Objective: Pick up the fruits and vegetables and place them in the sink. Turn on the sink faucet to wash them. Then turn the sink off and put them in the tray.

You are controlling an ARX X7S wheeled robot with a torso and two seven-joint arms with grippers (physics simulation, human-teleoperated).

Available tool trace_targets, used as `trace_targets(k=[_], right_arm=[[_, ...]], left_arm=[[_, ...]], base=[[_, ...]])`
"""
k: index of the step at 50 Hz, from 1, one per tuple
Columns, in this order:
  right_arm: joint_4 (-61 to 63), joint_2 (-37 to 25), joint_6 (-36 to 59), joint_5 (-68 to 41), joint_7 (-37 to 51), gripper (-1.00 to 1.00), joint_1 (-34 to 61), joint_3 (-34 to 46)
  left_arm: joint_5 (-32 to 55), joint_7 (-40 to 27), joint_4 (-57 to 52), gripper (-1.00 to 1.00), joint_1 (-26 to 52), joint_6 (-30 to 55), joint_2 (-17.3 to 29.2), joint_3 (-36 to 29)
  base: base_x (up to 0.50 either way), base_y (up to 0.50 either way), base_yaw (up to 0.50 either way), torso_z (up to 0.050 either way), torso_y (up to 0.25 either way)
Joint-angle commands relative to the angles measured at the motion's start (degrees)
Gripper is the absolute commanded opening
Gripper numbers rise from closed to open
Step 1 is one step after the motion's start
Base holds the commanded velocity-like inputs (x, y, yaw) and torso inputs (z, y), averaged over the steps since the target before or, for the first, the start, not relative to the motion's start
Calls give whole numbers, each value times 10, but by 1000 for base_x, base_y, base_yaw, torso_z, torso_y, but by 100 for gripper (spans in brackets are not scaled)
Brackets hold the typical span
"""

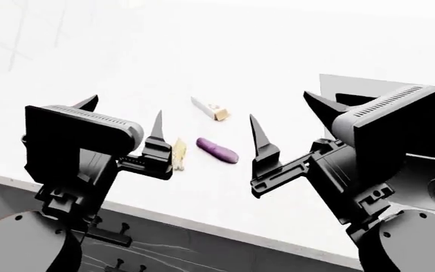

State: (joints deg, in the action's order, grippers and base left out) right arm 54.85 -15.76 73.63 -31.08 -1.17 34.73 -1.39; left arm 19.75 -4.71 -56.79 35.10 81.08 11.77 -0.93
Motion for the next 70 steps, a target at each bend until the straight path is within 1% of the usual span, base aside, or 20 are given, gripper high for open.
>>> trace_targets(k=[1,11,15,17,25,30,39,45,56,70], right_arm=[[-8,1,48,-32,-4,100,40,-11],[-26,1,64,-56,-15,100,54,-21],[-43,17,95,-70,-10,100,68,-34],[-54,20,112,-89,-25,100,71,-33],[-100,-5,110,-115,-70,100,73,37],[-132,-14,93,-118,-87,100,62,54],[-155,-3,106,-176,-123,100,45,15],[-175,-15,64,-159,-138,100,16,45],[-221,-29,7,-114,-145,100,-4,98],[-329,-27,-66,-33,-144,100,14,179]], left_arm=[[16,-5,-12,100,10,24,-2,4],[30,-13,-17,100,9,27,1,6],[35,-16,-14,100,7,21,3,5],[37,-18,-14,100,6,20,4,5],[45,-20,-10,100,-2,10,11,10],[51,-23,-11,100,-4,11,14,15],[58,-31,-7,100,-8,4,17,16],[62,-37,-5,100,-10,1,19,16],[71,-44,-1,100,-13,-7,23,17],[73,-50,15,100,-21,-32,29,8]], base=[[484,124,0,0,0],[484,124,0,0,2],[291,75,0,0,3],[0,0,0,0,0],[0,0,0,0,0],[0,0,0,0,0],[0,0,0,0,0],[0,0,0,0,0],[0,0,0,0,0],[0,0,0,0,0]])
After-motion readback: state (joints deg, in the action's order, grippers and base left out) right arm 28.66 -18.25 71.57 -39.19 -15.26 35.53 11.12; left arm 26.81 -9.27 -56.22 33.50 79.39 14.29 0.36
